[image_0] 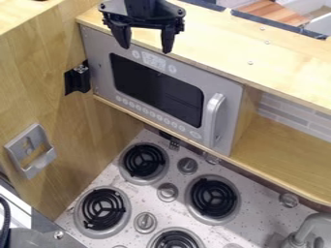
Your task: Open microwave
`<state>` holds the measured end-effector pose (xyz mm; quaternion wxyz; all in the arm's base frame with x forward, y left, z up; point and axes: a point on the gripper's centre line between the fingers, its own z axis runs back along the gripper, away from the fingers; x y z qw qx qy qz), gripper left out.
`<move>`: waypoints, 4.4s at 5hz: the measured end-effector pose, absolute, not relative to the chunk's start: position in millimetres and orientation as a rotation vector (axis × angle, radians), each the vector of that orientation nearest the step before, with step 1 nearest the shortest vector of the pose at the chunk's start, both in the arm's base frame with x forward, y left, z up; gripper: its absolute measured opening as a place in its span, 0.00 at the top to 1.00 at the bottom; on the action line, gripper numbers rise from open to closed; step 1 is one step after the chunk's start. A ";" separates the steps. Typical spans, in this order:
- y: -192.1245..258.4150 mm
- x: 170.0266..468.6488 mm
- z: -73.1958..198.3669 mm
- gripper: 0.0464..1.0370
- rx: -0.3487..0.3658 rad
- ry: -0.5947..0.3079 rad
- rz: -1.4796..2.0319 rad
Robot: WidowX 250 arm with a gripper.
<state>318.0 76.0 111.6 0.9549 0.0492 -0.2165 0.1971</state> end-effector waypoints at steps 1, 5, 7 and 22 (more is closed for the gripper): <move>75.2 314.6 101.2 0.04 0.099 -0.407 0.400; -6.2 307.2 47.4 0.04 -0.065 -0.353 0.171; -31.1 315.4 11.5 0.04 -0.099 -0.321 0.024; 10.5 272.2 -12.0 0.06 -0.004 -0.189 0.126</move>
